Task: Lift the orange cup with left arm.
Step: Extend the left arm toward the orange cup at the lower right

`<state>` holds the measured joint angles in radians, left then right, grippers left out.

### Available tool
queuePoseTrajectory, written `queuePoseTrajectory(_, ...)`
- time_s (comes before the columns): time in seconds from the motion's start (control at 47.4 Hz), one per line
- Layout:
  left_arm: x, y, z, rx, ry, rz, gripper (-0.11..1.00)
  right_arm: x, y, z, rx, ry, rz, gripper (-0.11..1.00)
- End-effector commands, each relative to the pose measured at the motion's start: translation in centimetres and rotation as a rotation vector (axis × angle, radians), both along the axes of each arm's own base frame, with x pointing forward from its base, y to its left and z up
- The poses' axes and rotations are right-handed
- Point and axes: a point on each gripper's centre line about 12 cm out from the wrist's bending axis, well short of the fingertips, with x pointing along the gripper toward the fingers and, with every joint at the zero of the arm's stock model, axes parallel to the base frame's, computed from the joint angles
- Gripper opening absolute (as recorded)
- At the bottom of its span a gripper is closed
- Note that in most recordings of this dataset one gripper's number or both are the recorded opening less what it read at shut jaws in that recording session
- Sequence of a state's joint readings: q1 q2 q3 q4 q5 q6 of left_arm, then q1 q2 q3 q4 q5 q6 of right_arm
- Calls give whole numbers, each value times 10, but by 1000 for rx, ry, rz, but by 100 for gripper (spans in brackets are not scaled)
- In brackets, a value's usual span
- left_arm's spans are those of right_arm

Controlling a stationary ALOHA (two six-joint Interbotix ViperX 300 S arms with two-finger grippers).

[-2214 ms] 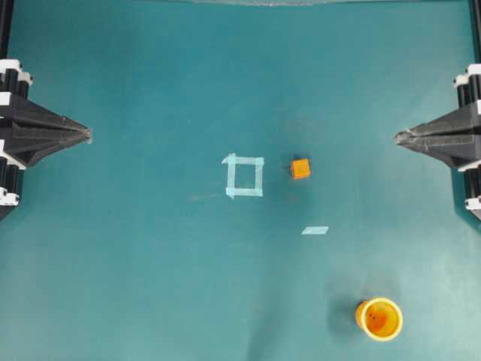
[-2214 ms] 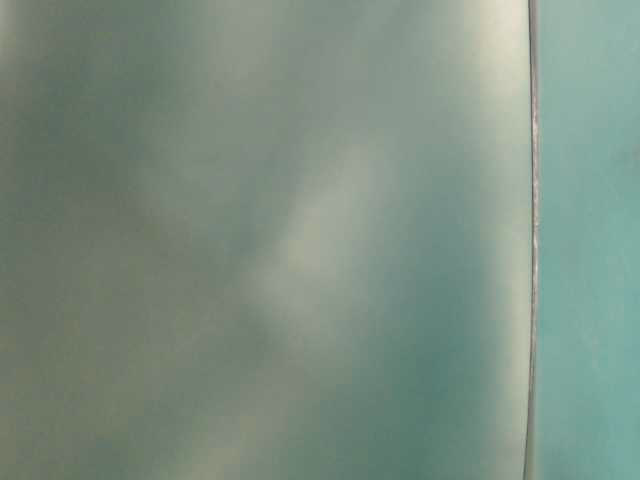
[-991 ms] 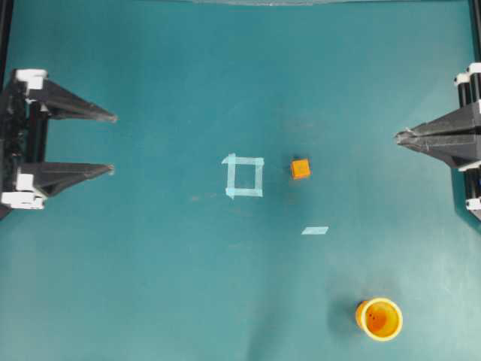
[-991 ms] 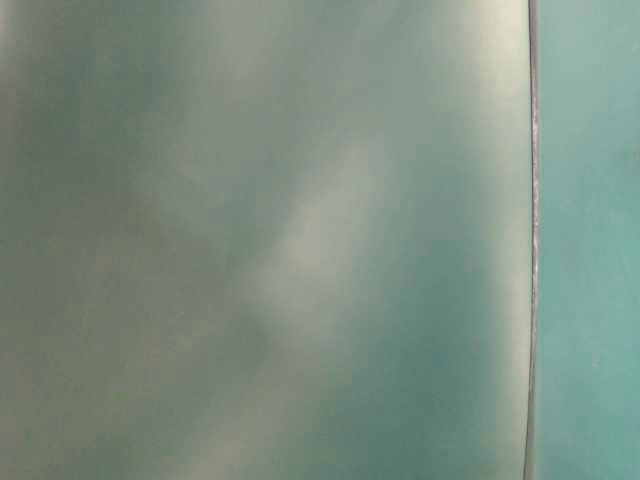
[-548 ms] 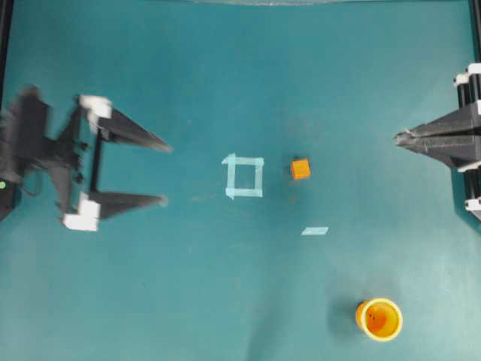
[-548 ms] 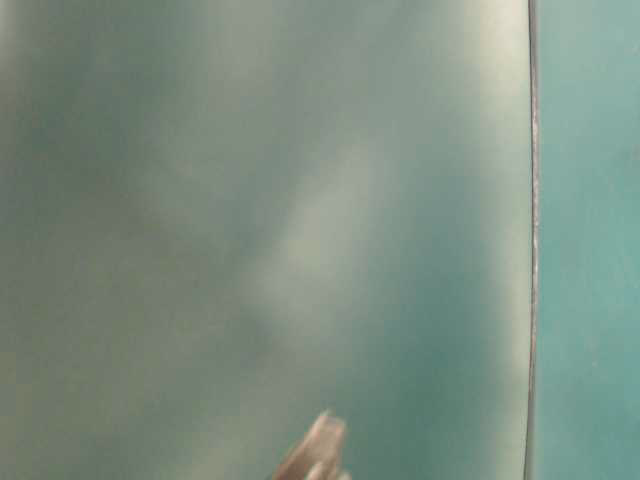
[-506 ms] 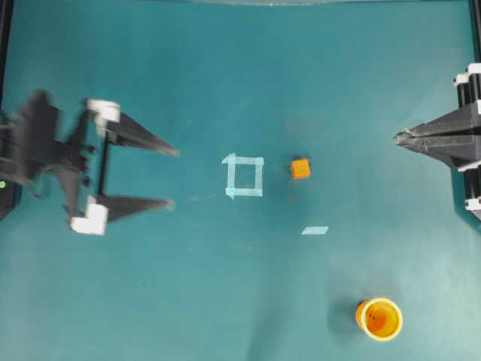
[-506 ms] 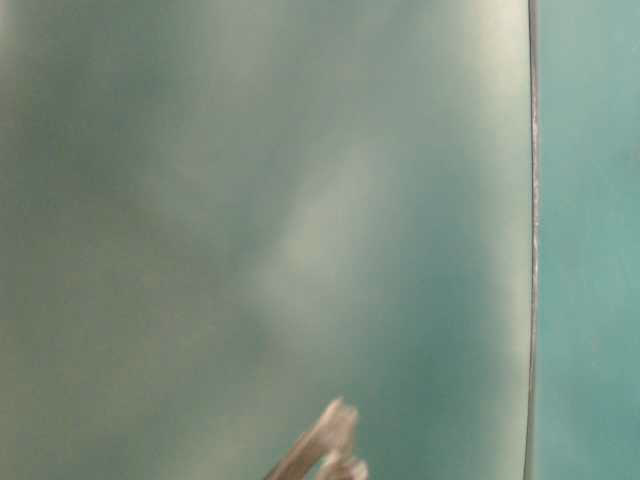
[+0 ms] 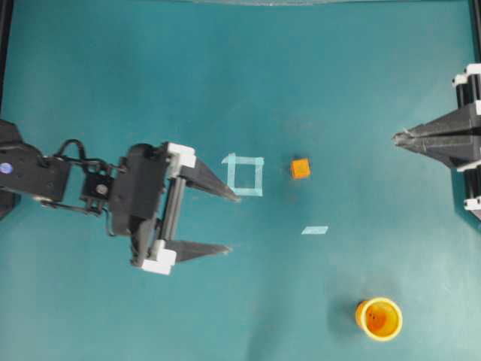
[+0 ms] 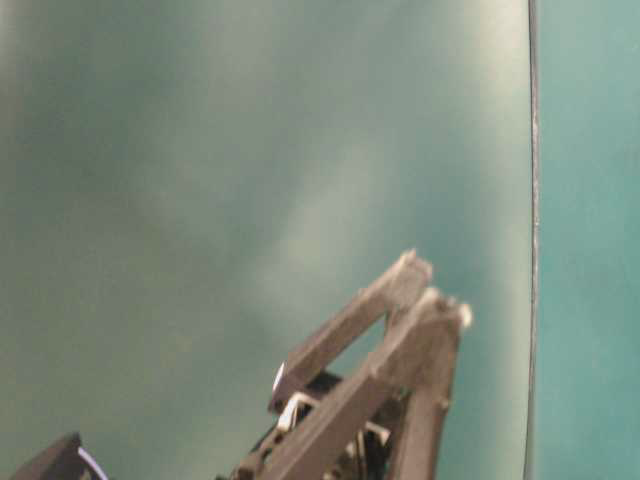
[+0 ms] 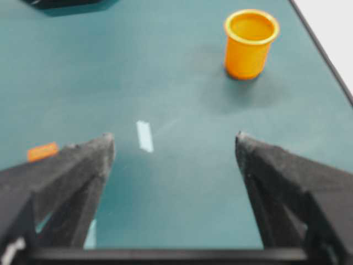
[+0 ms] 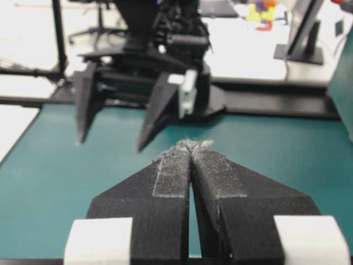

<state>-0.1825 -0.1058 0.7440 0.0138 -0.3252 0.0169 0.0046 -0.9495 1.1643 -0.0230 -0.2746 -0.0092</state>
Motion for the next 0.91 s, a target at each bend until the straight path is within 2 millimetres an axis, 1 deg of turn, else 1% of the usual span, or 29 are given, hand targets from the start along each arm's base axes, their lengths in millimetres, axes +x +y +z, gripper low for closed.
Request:
queuePoseTrajectory(0.0, 9, -7, 12, -9, -36, -12, 86, 2, 0, 13, -1, -32, 2, 0)
queuePoseTrajectory(0.316, 35, -20, -4, -15, -31, -28, 86, 2, 0, 12, 2, -31, 2, 0)
queuePoseTrajectory(0.422, 46, -24, -11, -31, -70, -31, 86, 3, 0, 12, 5, -29, 2, 0)
queuePoseTrajectory(0.548, 54, -27, -13, -77, -142, -27, 86, 3, 0, 11, 8, -26, 3, 0)
queuePoseTrajectory(0.696, 55, -31, -12, -116, -207, -34, 85, 3, 0, 11, 11, -26, 3, 0)
queuePoseTrajectory(0.886, 54, -38, -12, -117, -219, -53, 85, 4, 0, 11, 11, -23, 3, 0)
